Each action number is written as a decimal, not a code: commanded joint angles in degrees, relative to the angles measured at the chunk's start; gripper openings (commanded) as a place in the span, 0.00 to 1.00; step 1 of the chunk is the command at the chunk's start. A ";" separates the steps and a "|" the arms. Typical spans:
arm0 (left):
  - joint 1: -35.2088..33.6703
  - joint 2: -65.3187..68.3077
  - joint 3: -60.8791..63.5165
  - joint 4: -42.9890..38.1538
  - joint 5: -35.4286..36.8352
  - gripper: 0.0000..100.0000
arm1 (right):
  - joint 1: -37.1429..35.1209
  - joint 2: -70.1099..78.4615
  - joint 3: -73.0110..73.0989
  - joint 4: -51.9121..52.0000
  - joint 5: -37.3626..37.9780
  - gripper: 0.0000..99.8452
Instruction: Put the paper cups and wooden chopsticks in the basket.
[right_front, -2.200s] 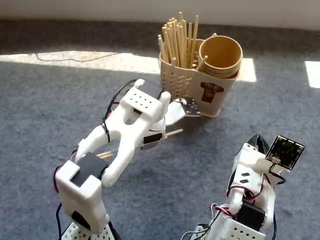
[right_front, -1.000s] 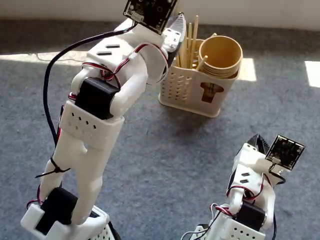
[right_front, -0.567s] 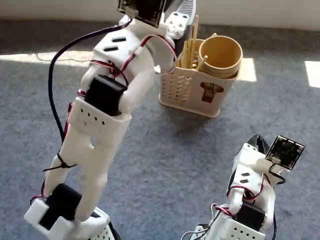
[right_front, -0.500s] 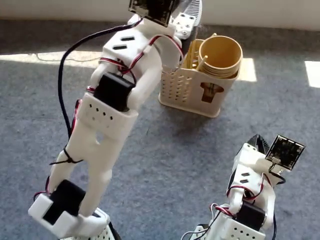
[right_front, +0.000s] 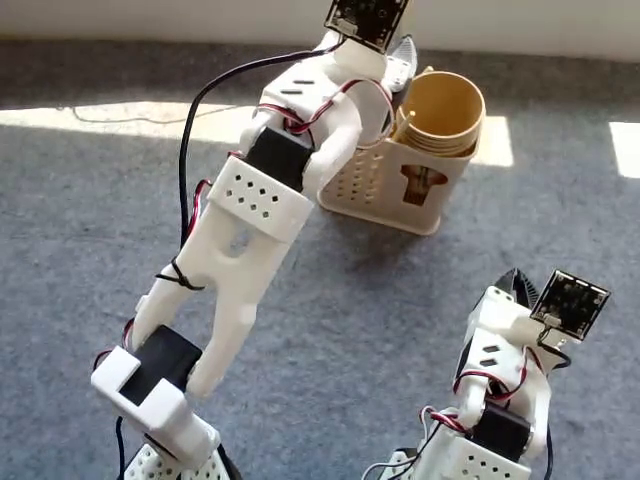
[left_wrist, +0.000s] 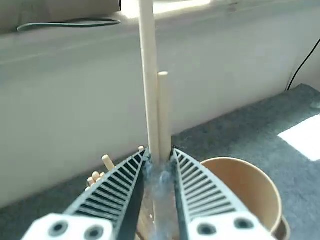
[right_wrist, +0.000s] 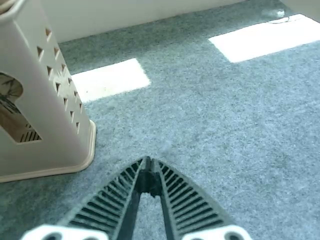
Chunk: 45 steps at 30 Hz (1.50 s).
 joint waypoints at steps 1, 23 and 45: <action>1.01 -1.19 -1.27 8.09 0.88 0.15 | 0.13 -0.57 -0.22 -2.07 -0.09 0.01; 1.80 -15.43 -2.42 23.91 2.29 0.16 | 0.13 -0.57 -0.22 -2.07 -0.09 0.01; 1.71 5.49 -2.68 4.84 2.02 0.07 | -1.45 -0.57 3.91 -7.08 -0.09 0.01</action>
